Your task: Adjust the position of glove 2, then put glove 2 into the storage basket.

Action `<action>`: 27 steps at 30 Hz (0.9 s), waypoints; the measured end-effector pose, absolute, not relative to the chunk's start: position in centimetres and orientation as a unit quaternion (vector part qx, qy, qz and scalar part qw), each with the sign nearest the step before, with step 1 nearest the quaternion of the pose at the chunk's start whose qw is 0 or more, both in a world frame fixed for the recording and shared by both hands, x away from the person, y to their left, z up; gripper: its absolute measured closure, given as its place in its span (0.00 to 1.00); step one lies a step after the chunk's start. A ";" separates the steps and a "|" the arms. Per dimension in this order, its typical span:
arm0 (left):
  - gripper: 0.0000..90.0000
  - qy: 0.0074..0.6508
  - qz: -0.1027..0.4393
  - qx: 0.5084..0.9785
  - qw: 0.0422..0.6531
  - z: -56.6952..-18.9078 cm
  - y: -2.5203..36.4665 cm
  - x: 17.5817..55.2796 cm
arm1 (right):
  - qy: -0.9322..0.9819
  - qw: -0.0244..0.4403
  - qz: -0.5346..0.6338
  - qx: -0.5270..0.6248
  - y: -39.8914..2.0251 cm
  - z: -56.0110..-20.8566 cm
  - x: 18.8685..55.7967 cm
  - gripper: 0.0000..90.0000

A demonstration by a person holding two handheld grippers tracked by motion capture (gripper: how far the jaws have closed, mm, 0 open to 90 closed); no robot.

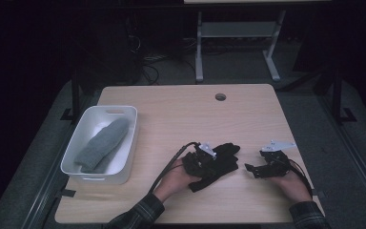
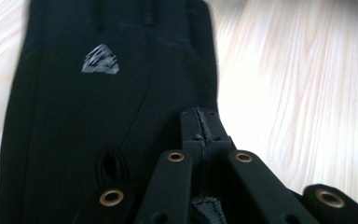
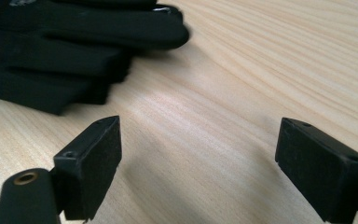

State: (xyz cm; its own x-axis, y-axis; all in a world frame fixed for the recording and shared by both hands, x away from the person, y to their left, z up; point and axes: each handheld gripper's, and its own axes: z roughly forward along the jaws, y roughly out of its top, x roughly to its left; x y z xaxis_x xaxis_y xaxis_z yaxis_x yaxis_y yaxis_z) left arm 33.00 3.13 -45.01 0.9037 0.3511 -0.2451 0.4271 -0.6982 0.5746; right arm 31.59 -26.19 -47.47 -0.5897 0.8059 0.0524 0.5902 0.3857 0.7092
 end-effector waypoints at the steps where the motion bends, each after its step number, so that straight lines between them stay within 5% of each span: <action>1: 0.99 0.216 -0.057 0.919 0.325 -45.0 3.7 33.0 | 0.818 0.154 0.353 0.426 -26.2 -47.5 31.6 0.15; 11: 0.98 0.235 -0.048 0.916 0.322 -44.5 8.4 32.5 | 0.818 0.159 0.354 0.425 -26.3 -47.7 31.7 0.15; 20: 0.60 0.199 -0.001 0.913 0.356 -41.7 9.5 33.7 | 0.823 0.164 0.346 0.420 -26.3 -48.0 32.0 0.13; 27: 0.41 0.174 0.007 0.916 0.361 -41.4 9.1 36.3 | 0.821 0.163 0.349 0.422 -26.3 -48.1 32.0 0.11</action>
State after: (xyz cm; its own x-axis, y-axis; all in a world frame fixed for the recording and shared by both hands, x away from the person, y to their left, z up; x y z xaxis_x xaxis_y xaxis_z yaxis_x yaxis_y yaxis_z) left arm 36.29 9.13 -41.40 0.9396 0.3234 -0.1116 0.3127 -0.6792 0.6640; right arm 32.05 -26.31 -48.11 -0.5906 0.8065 0.0265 0.5784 0.4003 0.7108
